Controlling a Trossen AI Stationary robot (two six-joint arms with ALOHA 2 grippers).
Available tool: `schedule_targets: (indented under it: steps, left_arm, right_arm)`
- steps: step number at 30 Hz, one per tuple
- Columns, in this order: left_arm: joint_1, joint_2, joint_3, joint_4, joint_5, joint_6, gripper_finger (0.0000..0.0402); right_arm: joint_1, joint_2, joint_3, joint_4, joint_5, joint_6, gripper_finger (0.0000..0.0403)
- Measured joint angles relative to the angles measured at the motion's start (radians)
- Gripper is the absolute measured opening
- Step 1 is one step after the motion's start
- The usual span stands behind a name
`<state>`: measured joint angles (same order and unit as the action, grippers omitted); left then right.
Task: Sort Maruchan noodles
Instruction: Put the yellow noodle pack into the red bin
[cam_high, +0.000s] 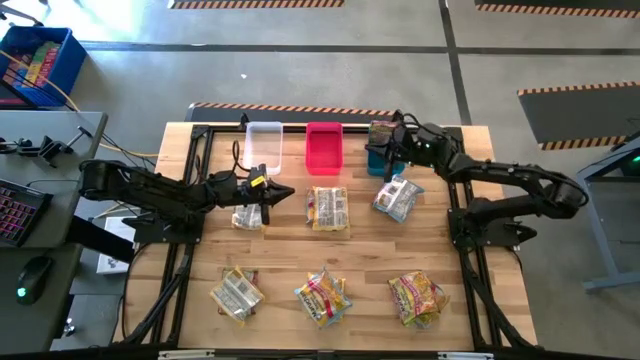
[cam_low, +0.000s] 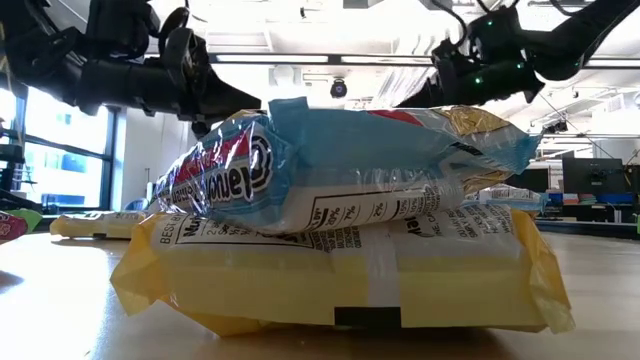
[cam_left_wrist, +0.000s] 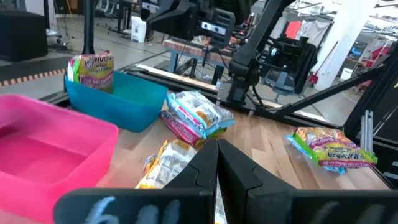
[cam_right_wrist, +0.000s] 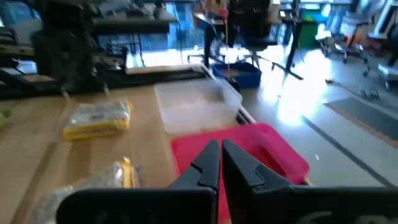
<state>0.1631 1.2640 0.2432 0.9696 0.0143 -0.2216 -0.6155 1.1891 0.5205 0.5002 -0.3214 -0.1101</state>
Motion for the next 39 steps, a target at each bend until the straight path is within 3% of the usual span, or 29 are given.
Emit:
schedule_targets:
  steps: [7,20,26,33,39]
  left_arm:
    - [0.000,0.000,0.008,-0.008,-0.003,0.152,0.0000]
    - [-0.037,0.000,0.008,-0.026,-0.066,0.054,0.0000]
    - [-0.057,0.000,0.008,-0.051,-0.078,0.050,0.0000]
    - [-0.111,0.000,0.008,-0.119,-0.297,0.005,0.0000]
    - [-0.126,0.000,0.008,-0.122,-0.348,-0.011,0.0000]
  right_arm:
    - [0.036,0.000,0.015,0.013,0.031,0.005,0.0000]
    - [0.113,0.000,0.006,0.016,0.025,-0.039,0.0000]
    - [0.132,0.000,0.006,0.117,0.025,-0.103,0.0000]
    - [0.131,0.001,0.022,0.175,0.026,-0.187,0.0000]
    - [0.131,0.001,0.046,0.171,0.026,-0.182,0.0000]
